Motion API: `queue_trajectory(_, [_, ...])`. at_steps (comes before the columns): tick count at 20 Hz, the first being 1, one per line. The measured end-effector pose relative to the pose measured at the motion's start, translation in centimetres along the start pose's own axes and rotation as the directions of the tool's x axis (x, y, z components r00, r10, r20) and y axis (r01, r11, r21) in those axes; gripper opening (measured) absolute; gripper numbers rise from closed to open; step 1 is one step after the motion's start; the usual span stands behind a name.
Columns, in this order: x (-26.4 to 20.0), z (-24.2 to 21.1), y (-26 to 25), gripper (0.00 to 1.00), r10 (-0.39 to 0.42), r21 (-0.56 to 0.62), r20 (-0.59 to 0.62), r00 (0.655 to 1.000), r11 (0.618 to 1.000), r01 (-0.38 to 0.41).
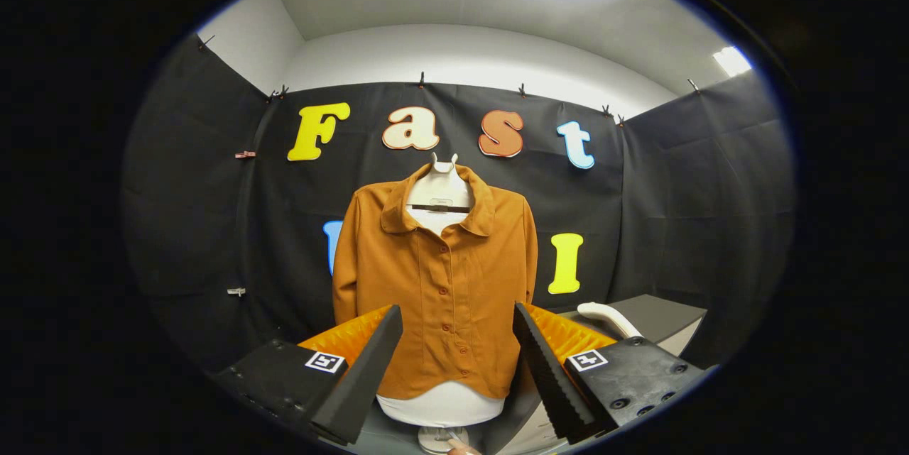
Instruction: Iron the clothes twice with a garment steamer, once on the left side and once on the right side.
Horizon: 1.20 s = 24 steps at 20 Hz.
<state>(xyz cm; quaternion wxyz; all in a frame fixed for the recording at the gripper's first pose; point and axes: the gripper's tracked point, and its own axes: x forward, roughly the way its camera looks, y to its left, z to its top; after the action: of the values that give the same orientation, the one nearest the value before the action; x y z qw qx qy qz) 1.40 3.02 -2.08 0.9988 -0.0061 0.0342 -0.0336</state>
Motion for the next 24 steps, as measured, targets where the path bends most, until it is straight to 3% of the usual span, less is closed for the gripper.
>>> queue_trajectory(11, [1.7,-2.1,-0.8,0.98,-0.077,0.014,-0.044,0.996,0.997,0.078])
queue_trajectory(18, [7.5,-2.4,-6.7,0.98,-0.052,0.013,-0.034,0.998,0.999,0.053])
queue_trajectory(24, [13.5,-2.8,-16.7,0.98,-0.084,0.014,-0.052,0.995,0.996,0.085])
